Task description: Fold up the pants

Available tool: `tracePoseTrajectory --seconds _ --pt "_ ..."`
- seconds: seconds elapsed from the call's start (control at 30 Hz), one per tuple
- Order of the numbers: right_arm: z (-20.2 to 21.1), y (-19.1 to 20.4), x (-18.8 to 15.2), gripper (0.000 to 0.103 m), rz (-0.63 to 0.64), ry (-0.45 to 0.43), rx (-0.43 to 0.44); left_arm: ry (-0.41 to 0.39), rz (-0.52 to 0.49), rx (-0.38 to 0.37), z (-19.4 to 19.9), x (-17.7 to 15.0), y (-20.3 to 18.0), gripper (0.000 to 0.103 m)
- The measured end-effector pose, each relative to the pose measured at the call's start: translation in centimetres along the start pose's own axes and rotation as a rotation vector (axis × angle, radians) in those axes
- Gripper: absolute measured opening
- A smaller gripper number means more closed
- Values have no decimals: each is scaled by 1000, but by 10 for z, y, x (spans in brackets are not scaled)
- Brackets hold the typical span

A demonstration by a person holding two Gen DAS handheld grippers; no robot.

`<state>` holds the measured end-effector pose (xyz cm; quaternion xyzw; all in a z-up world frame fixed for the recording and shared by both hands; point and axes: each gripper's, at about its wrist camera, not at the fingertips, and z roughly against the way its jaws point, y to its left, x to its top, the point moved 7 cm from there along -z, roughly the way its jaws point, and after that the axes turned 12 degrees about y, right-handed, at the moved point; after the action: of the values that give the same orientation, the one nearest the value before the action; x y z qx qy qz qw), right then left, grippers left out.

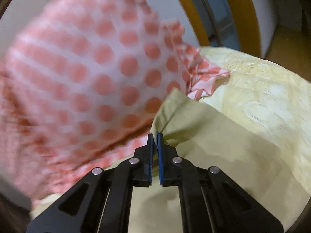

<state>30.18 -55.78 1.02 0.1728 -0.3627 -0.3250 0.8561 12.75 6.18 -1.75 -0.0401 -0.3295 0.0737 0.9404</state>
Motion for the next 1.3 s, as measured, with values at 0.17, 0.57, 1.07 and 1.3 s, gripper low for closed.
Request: tracePoseTrajectory --seconds 0.17,0.57,1.07,1.3 --pt "105 -32 -78 5 -67 -48 180 -47 9 -27 17 4 3 101" --pt "113 -62 -157 51 -256 117 215 -176 51 -38 57 54 27 101" --pt "160 -63 -145 4 -156 -76 359 77 303 -185 -61 172 61 99" --pt "152 -64 -143 4 -150 -64 366 279 385 -94 -158 203 70 37"
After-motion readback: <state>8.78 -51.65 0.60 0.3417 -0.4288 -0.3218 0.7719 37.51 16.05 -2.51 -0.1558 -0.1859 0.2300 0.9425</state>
